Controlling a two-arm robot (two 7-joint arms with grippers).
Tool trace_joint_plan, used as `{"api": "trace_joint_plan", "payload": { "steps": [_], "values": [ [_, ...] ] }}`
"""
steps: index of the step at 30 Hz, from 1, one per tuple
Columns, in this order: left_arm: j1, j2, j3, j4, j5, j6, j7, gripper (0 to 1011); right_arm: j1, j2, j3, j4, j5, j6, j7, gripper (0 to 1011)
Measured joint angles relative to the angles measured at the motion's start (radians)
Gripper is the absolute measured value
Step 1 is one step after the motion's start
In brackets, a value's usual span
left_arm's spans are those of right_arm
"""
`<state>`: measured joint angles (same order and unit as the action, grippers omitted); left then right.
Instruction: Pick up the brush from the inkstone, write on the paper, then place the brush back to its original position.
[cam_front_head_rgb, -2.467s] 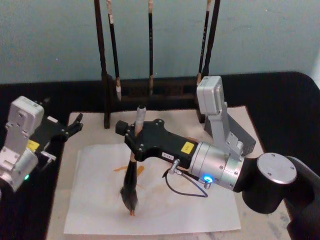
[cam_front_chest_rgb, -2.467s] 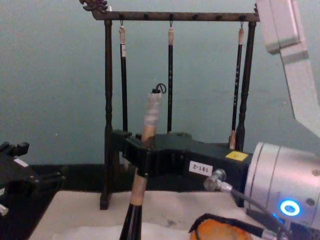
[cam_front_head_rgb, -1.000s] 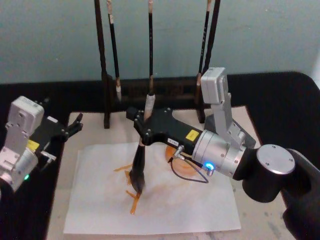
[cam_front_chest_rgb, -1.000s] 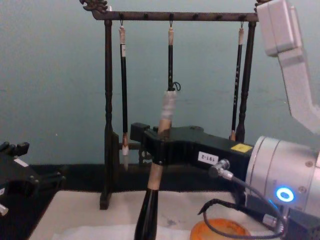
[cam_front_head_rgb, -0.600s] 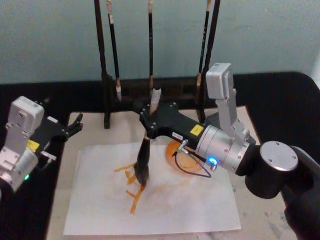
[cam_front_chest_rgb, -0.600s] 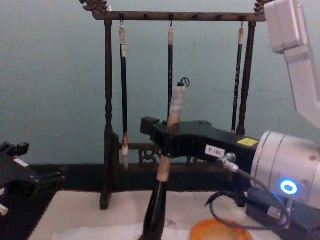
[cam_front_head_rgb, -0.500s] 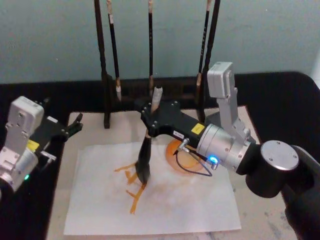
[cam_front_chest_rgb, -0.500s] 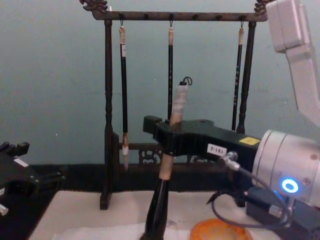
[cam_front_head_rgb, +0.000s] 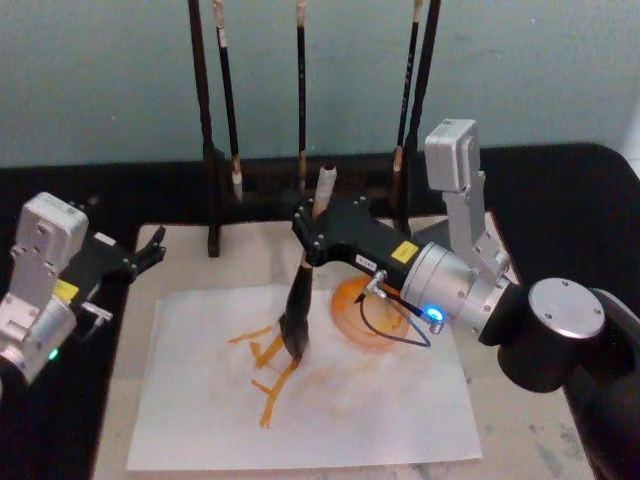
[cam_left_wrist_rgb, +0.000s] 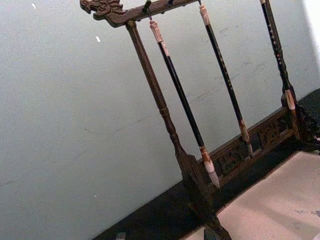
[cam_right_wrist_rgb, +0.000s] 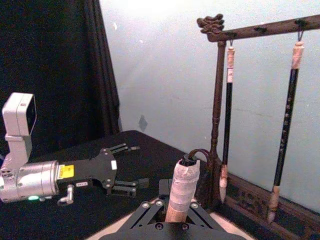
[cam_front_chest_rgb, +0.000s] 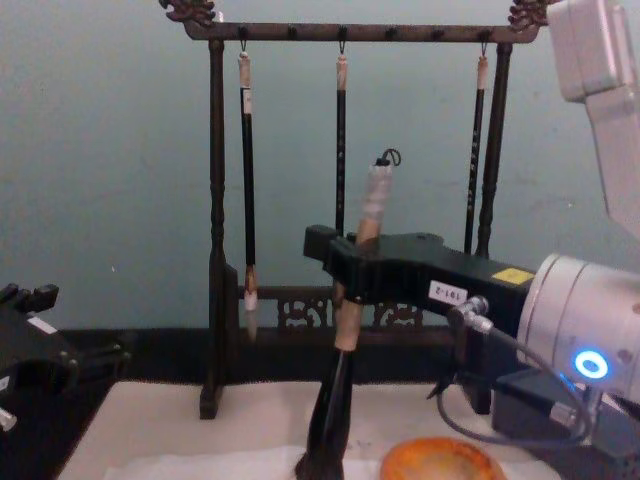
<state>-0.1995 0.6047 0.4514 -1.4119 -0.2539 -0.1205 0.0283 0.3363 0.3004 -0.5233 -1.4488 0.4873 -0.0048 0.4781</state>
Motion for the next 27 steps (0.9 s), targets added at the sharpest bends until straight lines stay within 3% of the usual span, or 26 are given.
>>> {"api": "trace_joint_plan", "payload": {
  "steps": [14, 27],
  "values": [
    [0.000, 0.000, 0.000, 0.000, 0.000, 0.000, 0.000, 1010, -0.009, 0.001, 0.025, -0.026, -0.002, -0.003, -0.011, 0],
    [0.000, 0.000, 0.000, 0.000, 0.000, 0.000, 0.000, 1010, -0.023, 0.006, 0.065, -0.083, 0.082, 0.035, -0.013, 0]
  ]
}}
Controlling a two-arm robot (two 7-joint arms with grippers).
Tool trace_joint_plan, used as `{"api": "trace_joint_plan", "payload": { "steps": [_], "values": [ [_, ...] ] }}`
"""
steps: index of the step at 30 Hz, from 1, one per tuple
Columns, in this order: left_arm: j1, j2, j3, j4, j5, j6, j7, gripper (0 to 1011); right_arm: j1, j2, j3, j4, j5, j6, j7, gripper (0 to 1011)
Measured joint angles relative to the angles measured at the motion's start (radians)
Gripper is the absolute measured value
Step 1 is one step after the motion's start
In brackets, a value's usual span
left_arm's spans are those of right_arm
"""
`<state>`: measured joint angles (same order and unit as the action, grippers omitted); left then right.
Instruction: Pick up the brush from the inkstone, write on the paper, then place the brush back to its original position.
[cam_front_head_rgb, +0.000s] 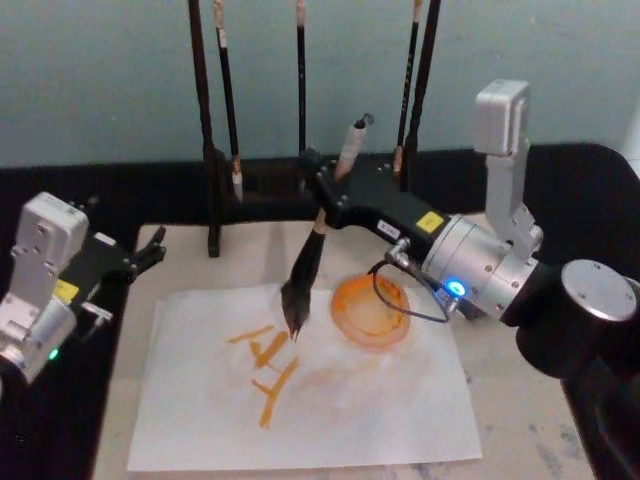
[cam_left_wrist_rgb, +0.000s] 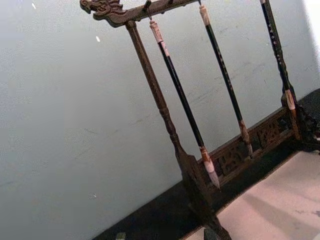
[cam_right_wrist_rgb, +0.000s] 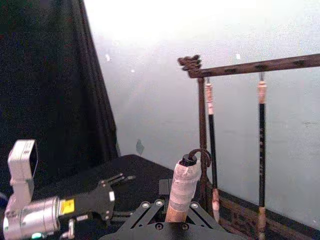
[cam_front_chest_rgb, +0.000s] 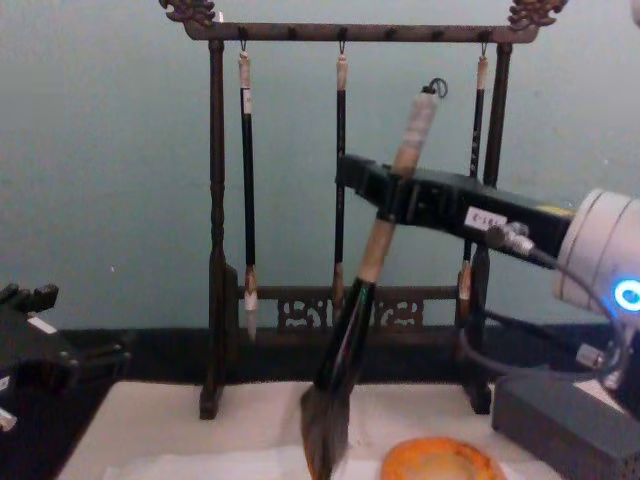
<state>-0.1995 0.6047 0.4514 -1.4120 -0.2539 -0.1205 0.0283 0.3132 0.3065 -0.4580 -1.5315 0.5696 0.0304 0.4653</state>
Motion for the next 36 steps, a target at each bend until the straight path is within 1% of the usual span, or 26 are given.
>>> {"api": "trace_joint_plan", "payload": {
  "steps": [1, 3, 4, 5, 6, 7, 9, 12, 13, 15, 16, 19, 20, 23, 25, 27, 29, 30, 33, 36],
  "values": [
    [0.000, 0.000, 0.000, 0.000, 0.000, 0.000, 0.000, 1010, 0.000, -0.001, 0.007, 0.000, 0.018, 0.010, -0.004, 0],
    [0.000, 0.000, 0.000, 0.000, 0.000, 0.000, 0.000, 1010, 0.001, -0.002, 0.015, 0.000, 0.038, 0.022, -0.009, 0],
    [0.000, 0.000, 0.000, 0.000, 0.000, 0.000, 0.000, 1010, 0.004, -0.005, 0.026, 0.003, 0.061, 0.039, -0.017, 0],
    [0.000, 0.000, 0.000, 0.000, 0.000, 0.000, 0.000, 1010, 0.005, -0.005, 0.031, 0.006, 0.074, 0.048, -0.022, 0],
    [0.000, 0.000, 0.000, 0.000, 0.000, 0.000, 0.000, 1010, 0.008, -0.007, 0.043, 0.012, 0.100, 0.067, -0.032, 0],
    [0.000, 0.000, 0.000, 0.000, 0.000, 0.000, 0.000, 1010, 0.008, -0.007, 0.043, 0.012, 0.100, 0.067, -0.032, 0],
    [0.000, 0.000, 0.000, 0.000, 0.000, 0.000, 0.000, 1010, 0.013, -0.012, 0.069, 0.027, 0.152, 0.102, -0.054, 0],
    [0.000, 0.000, 0.000, 0.000, 0.000, 0.000, 0.000, 1010, 0.017, -0.016, 0.090, 0.040, 0.191, 0.128, -0.075, 0],
    [0.000, 0.000, 0.000, 0.000, 0.000, 0.000, 0.000, 1010, 0.021, -0.018, 0.105, 0.052, 0.215, 0.145, -0.088, 0],
    [0.000, 0.000, 0.000, 0.000, 0.000, 0.000, 0.000, 1010, 0.025, -0.019, 0.117, 0.062, 0.236, 0.160, -0.101, 0],
    [0.000, 0.000, 0.000, 0.000, 0.000, 0.000, 0.000, 1009, 0.028, -0.020, 0.129, 0.071, 0.259, 0.177, -0.114, 0],
    [0.000, 0.000, 0.000, 0.000, 0.000, 0.000, 0.000, 1010, 0.034, -0.019, 0.150, 0.085, 0.291, 0.201, -0.136, 0],
    [0.000, 0.000, 0.000, 0.000, 0.000, 0.000, 0.000, 1009, 0.038, -0.019, 0.160, 0.095, 0.309, 0.213, -0.148, 0],
    [0.000, 0.000, 0.000, 0.000, 0.000, 0.000, 0.000, 1009, 0.043, -0.019, 0.175, 0.110, 0.336, 0.232, -0.169, 0],
    [0.000, 0.000, 0.000, 0.000, 0.000, 0.000, 0.000, 1010, 0.052, -0.019, 0.194, 0.134, 0.368, 0.256, -0.200, 0],
    [0.000, 0.000, 0.000, 0.000, 0.000, 0.000, 0.000, 1010, 0.053, -0.020, 0.199, 0.140, 0.377, 0.261, -0.209, 0],
    [0.000, 0.000, 0.000, 0.000, 0.000, 0.000, 0.000, 1010, 0.060, -0.025, 0.218, 0.165, 0.411, 0.285, -0.243, 0],
    [0.000, 0.000, 0.000, 0.000, 0.000, 0.000, 0.000, 1010, 0.060, -0.025, 0.218, 0.165, 0.411, 0.285, -0.243, 0],
    [0.000, 0.000, 0.000, 0.000, 0.000, 0.000, 0.000, 1010, 0.068, -0.033, 0.232, 0.194, 0.452, 0.320, -0.285, 0],
    [0.000, 0.000, 0.000, 0.000, 0.000, 0.000, 0.000, 1010, 0.072, -0.037, 0.237, 0.215, 0.477, 0.338, -0.310, 0]
  ]
}}
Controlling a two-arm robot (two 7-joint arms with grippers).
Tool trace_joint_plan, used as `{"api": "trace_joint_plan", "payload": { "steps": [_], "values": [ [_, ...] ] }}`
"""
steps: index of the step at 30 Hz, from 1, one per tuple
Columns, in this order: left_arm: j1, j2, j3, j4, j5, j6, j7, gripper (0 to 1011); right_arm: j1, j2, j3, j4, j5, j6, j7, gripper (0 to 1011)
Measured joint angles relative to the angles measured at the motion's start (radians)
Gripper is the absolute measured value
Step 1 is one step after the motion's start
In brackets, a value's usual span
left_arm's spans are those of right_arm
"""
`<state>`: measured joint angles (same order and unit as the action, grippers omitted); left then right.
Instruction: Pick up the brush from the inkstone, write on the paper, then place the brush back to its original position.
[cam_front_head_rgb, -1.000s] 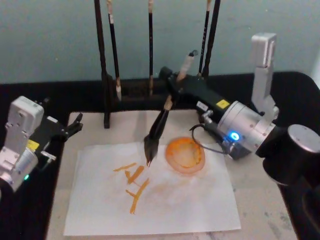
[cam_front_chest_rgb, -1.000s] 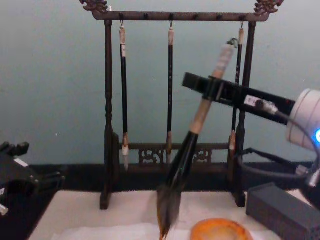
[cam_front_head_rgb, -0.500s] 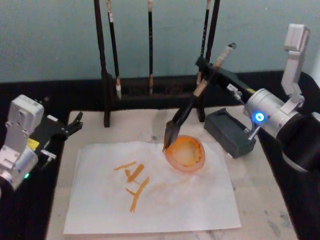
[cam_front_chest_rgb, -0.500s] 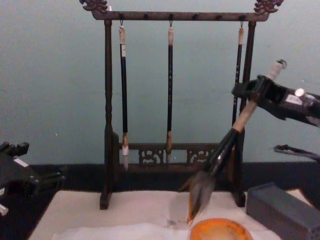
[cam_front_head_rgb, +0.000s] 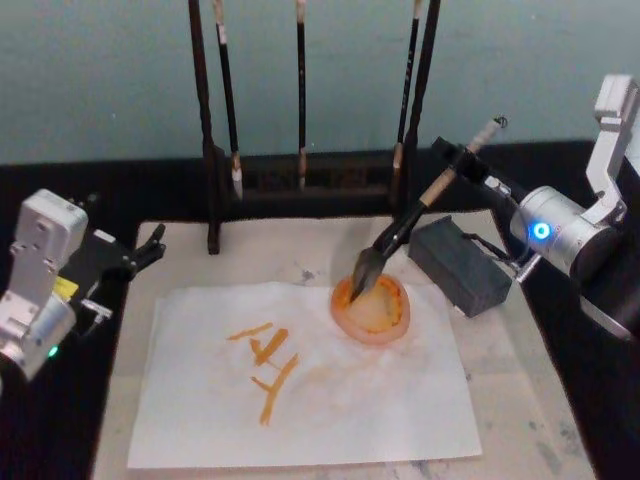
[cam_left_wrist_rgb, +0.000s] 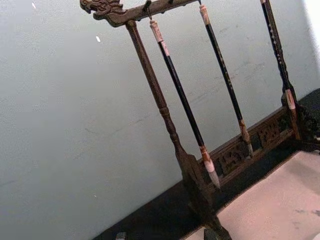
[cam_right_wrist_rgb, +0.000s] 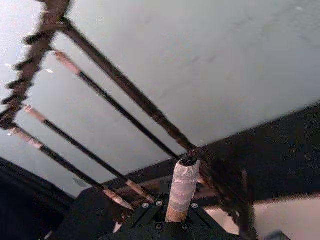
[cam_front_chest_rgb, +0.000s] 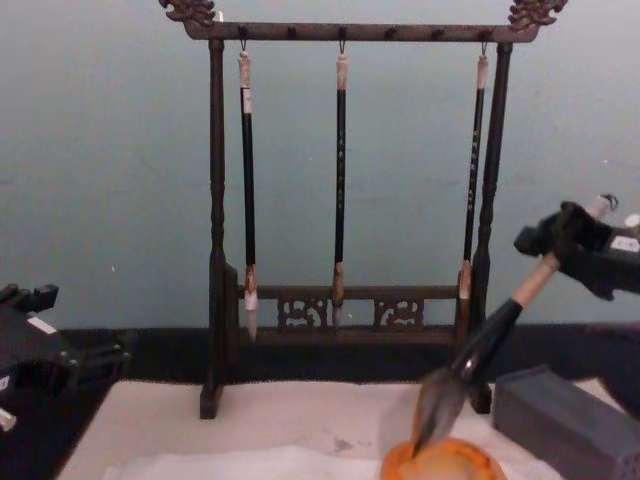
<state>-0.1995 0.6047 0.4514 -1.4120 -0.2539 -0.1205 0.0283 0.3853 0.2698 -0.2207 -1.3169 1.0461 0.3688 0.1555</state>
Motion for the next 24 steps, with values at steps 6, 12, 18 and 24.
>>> {"api": "trace_joint_plan", "payload": {
  "steps": [6, 12, 18, 24],
  "values": [
    [0.000, 0.000, 0.000, 0.000, 0.000, 0.000, 0.000, 1009, -0.001, 0.001, 0.009, 0.012, 0.029, 0.011, -0.036, 0],
    [0.000, 0.000, 0.000, 0.000, 0.000, 0.000, 0.000, 1010, -0.035, -0.002, 0.027, -0.008, 0.048, -0.023, -0.083, 0],
    [0.000, 0.000, 0.000, 0.000, 0.000, 0.000, 0.000, 1010, -0.084, -0.006, 0.039, -0.054, 0.055, -0.094, -0.112, 0],
    [0.000, 0.000, 0.000, 0.000, 0.000, 0.000, 0.000, 1010, -0.107, -0.001, 0.037, -0.069, 0.060, -0.124, -0.123, 0]
  ]
}}
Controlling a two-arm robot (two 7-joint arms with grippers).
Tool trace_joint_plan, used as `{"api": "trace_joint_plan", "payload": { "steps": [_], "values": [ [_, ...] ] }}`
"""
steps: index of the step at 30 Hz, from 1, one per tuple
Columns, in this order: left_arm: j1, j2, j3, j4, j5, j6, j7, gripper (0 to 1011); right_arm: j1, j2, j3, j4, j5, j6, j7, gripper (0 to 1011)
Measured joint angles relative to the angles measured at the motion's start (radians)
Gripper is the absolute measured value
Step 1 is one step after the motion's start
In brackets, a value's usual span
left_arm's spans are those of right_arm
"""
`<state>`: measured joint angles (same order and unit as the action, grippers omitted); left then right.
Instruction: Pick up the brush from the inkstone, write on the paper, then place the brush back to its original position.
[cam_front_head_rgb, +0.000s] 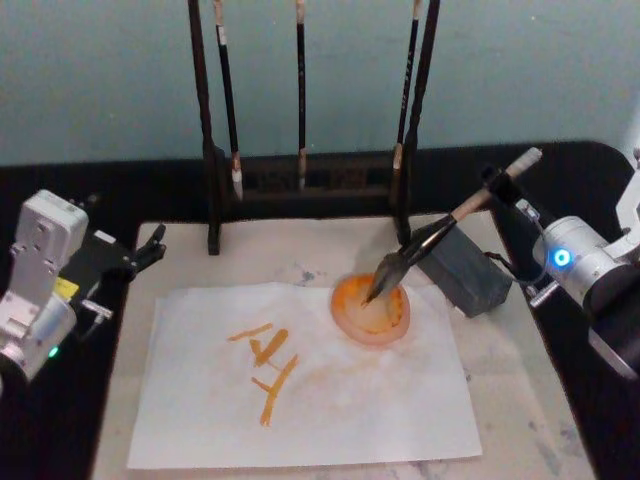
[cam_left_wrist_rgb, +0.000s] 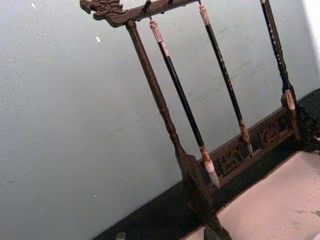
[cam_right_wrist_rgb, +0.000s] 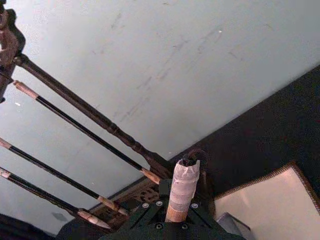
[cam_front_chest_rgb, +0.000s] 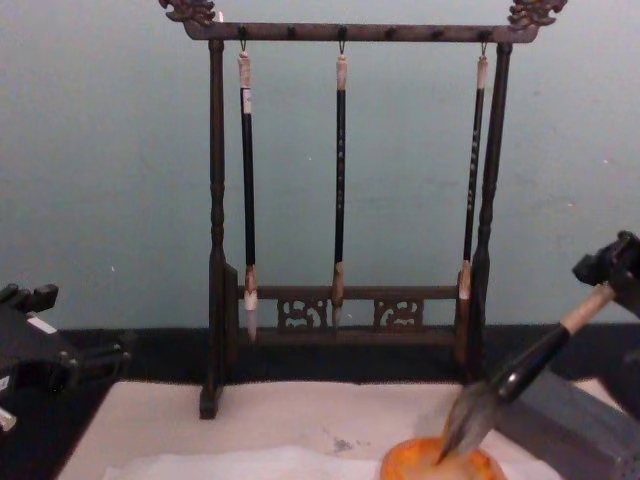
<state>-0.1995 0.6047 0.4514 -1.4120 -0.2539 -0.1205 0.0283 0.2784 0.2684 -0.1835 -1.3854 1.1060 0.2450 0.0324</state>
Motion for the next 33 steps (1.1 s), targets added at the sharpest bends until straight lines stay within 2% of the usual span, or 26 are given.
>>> {"api": "trace_joint_plan", "payload": {
  "steps": [21, 33],
  "values": [
    [0.000, 0.000, 0.000, 0.000, 0.000, 0.000, 0.000, 1010, 0.045, 0.001, -0.029, 0.105, 0.077, 0.002, -0.010, 0],
    [0.000, 0.000, 0.000, 0.000, 0.000, 0.000, 0.000, 1010, 0.070, -0.007, -0.052, 0.152, 0.104, -0.024, -0.026, 0]
  ]
}}
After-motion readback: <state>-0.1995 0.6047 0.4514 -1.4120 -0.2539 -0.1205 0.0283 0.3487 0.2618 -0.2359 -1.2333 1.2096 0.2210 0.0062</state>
